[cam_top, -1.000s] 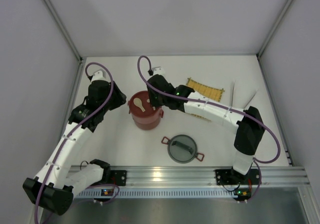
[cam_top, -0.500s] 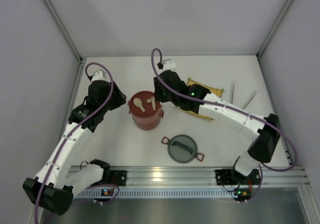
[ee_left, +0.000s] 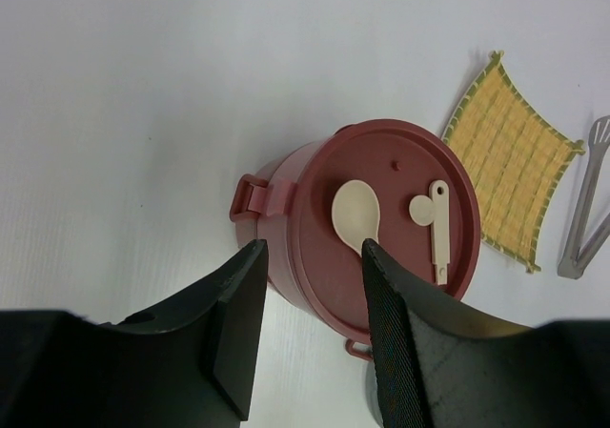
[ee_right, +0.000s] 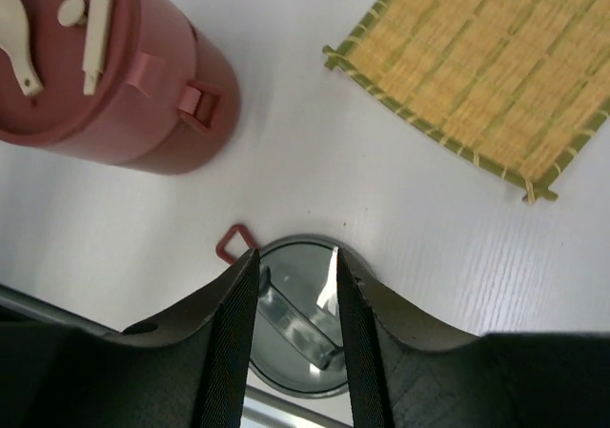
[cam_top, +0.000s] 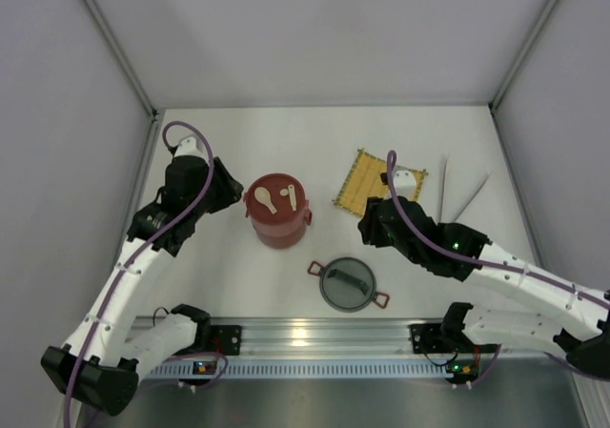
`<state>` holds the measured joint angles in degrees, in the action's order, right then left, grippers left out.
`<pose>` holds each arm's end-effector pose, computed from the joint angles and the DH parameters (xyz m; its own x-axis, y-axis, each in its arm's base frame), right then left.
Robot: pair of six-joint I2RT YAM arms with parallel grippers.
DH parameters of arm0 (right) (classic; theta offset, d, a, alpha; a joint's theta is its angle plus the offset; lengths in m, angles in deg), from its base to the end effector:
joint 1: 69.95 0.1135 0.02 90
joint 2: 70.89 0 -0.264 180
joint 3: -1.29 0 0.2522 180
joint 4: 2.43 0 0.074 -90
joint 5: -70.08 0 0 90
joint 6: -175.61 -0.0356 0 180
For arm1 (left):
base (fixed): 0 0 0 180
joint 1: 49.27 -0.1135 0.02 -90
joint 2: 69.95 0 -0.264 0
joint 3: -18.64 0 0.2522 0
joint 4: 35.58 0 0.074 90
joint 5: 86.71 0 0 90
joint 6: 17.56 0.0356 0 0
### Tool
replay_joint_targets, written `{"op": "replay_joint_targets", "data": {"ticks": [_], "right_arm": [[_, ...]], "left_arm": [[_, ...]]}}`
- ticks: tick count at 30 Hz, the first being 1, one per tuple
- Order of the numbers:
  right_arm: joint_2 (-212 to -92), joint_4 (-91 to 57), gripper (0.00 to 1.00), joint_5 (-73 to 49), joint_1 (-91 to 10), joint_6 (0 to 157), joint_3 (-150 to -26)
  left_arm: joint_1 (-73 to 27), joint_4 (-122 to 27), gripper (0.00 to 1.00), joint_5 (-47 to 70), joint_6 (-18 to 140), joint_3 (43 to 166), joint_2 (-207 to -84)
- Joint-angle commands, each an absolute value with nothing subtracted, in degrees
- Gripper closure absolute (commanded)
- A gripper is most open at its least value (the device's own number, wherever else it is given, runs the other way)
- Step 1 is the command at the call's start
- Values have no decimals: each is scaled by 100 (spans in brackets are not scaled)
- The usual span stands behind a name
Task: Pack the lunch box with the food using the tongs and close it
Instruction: Pick up the box lid from the center of the board.
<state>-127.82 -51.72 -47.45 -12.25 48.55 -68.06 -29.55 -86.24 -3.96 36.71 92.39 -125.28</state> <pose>0.1244 0.1659 0.3256 -0.5885 0.0692 -0.8055 -0.2473 0.9332 0.2608 0.1913 -0.0638 0.3520 -0.5444 -0.4202 -0.7259 -0.1031 0.8924 -0.4393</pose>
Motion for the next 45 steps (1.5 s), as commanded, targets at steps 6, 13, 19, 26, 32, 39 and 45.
{"op": "replay_joint_targets", "data": {"ticks": [6,13,19,26,32,39,45], "right_arm": [[-12116,-5469,62,-4735,-808,4360,-6020],[-12073,-5495,61,-4875,-552,4140,-5651],[-11958,-5793,59,-5129,-561,4035,-5659],[-11572,-6312,55,-5701,-570,3692,-5773],[-11361,-6471,54,-5781,-570,3665,-5782],[-11386,-5505,51,-4963,-561,4526,-5431],[-11510,-5539,51,-5077,-561,4536,-5545]], "left_arm": [[-2897,-8792,51,-286,3834,9287,-12216],[-2616,-9055,51,144,4062,9340,-12094],[-2168,-9249,51,294,4159,9358,-11970],[-957,-9065,51,48,4115,9340,-12163],[571,-8897,51,-1030,4027,9621,-12822],[865,-8810,50,-1490,3913,9753,-13122],[865,-8950,50,-1394,3948,9920,-13200]]}}
